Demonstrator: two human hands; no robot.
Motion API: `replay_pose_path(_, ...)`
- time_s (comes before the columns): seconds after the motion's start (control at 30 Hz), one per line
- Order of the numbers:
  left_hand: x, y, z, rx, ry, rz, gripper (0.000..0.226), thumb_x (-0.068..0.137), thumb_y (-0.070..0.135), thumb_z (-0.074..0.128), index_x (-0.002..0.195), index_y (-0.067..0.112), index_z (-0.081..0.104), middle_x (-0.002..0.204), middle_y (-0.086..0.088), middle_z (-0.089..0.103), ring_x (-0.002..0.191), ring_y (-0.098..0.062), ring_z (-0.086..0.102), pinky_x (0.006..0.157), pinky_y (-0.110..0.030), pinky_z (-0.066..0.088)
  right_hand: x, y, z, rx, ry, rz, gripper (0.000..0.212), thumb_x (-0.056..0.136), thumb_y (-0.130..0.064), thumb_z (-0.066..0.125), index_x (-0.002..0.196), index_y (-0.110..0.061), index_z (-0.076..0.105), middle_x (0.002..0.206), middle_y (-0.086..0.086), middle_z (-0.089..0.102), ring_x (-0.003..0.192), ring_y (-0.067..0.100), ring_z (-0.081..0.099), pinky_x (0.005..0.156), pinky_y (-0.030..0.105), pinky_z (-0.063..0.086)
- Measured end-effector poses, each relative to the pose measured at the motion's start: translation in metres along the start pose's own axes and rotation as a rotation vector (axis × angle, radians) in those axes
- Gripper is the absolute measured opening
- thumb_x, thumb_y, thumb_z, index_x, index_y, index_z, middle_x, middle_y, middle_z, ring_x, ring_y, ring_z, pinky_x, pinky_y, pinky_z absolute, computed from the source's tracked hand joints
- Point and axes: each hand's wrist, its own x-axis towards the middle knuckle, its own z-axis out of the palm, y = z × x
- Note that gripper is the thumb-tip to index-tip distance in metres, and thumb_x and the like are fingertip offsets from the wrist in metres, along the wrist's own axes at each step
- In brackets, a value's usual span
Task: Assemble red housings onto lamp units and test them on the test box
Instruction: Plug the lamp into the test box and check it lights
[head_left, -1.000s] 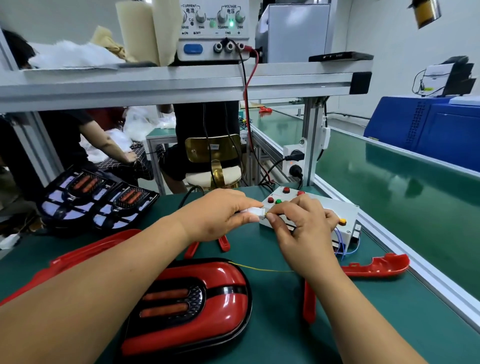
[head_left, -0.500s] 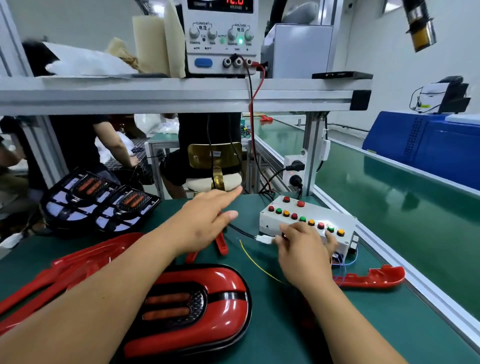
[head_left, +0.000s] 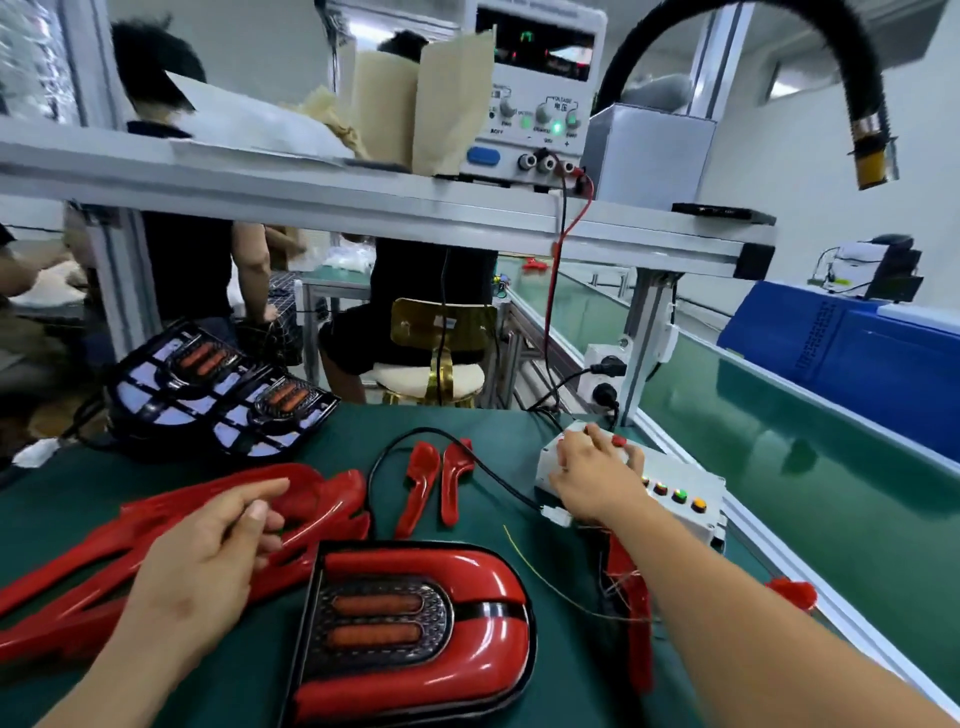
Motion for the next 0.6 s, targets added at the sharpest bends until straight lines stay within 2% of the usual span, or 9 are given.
replay_pose_path(0.07, 0.000, 0.000, -0.003, 0.017, -0.004, -0.002, 0.035, 0.100, 0.010, 0.046, 0.102, 0.038, 0.066, 0.087, 0.004, 0.067, 0.079, -0.014, 0.066, 0.068, -0.021, 0.048, 0.007, -0.001, 0.001, -0.106, -0.034, -0.019, 0.030, 0.095, -0.033, 0.035, 0.118, -0.017, 0.044, 0.150, 0.007, 0.037, 0.150, 0.015, 0.002, 0.116, 0.054, 0.003)
replay_pose_path(0.13, 0.000, 0.000, -0.004, 0.030, -0.009, -0.017, 0.034, 0.100, 0.008, 0.046, 0.102, 0.037, 0.065, 0.087, 0.004, 0.066, 0.078, -0.012, 0.065, 0.065, -0.014, 0.048, 0.009, -0.004, 0.001, -0.266, -0.006, -0.054, 0.039, 0.097, -0.036, 0.029, 0.124, -0.013, 0.045, 0.146, 0.006, 0.044, 0.149, 0.016, 0.009, 0.115, 0.057, 0.006)
replay_pose_path(0.2, 0.000, 0.003, -0.003, 0.026, -0.020, -0.033, 0.034, 0.100, 0.007, 0.046, 0.102, 0.036, 0.064, 0.086, 0.003, 0.066, 0.076, -0.010, 0.063, 0.061, -0.009, 0.048, 0.009, -0.008, 0.001, -0.429, 0.051, -0.105, 0.044, 0.097, -0.035, 0.025, 0.129, -0.013, 0.045, 0.145, 0.005, 0.048, 0.148, 0.017, 0.016, 0.113, 0.057, 0.002)
replay_pose_path(0.3, -0.005, 0.008, 0.002, 0.029, -0.074, -0.074, 0.030, 0.101, 0.011, 0.046, 0.104, 0.036, 0.063, 0.086, 0.003, 0.066, 0.075, -0.010, 0.063, 0.064, -0.020, 0.048, 0.009, -0.019, -0.002, -0.573, 0.043, -0.146, 0.039, 0.095, -0.031, 0.025, 0.125, -0.015, 0.046, 0.135, 0.007, 0.054, 0.139, 0.020, 0.030, 0.111, 0.054, 0.003)
replay_pose_path(0.37, -0.010, 0.011, 0.007, 0.049, -0.139, -0.108, 0.027, 0.102, 0.018, 0.045, 0.103, 0.038, 0.062, 0.087, 0.005, 0.066, 0.074, -0.007, 0.062, 0.065, -0.024, 0.048, 0.009, -0.025, -0.002, -0.622, 0.009, -0.141, 0.037, 0.094, -0.029, 0.026, 0.124, -0.015, 0.044, 0.133, 0.008, 0.055, 0.135, 0.022, 0.034, 0.111, 0.053, 0.006)
replay_pose_path(0.43, -0.016, 0.013, 0.011, 0.086, -0.213, -0.130, 0.024, 0.103, 0.029, 0.041, 0.105, 0.039, 0.062, 0.088, 0.011, 0.065, 0.076, -0.006, 0.061, 0.065, -0.022, 0.048, 0.007, -0.027, -0.002, -0.624, -0.005, -0.123, 0.038, 0.095, -0.030, 0.026, 0.126, -0.015, 0.043, 0.136, 0.010, 0.053, 0.137, 0.026, 0.031, 0.111, 0.054, 0.008)
replay_pose_path(0.53, -0.023, 0.015, 0.014, 0.095, -0.278, -0.181, 0.029, 0.102, 0.042, 0.036, 0.112, 0.037, 0.063, 0.106, 0.018, 0.058, 0.098, -0.004, 0.053, 0.085, -0.023, 0.040, 0.005, -0.026, 0.002, -0.584, -0.019, -0.081, 0.041, 0.096, -0.031, 0.024, 0.131, -0.014, 0.039, 0.144, 0.011, 0.045, 0.143, 0.031, 0.022, 0.111, 0.055, 0.005)
replay_pose_path(0.6, -0.025, 0.016, 0.016, 0.023, -0.292, -0.240, 0.028, 0.101, 0.043, 0.037, 0.092, 0.040, 0.063, 0.096, 0.023, 0.058, 0.090, 0.004, 0.051, 0.078, -0.019, 0.036, 0.003, -0.025, 0.004, -0.558, -0.017, -0.071, 0.043, 0.096, -0.031, 0.024, 0.134, -0.014, 0.037, 0.147, 0.010, 0.042, 0.145, 0.033, 0.018, 0.112, 0.057, 0.004)
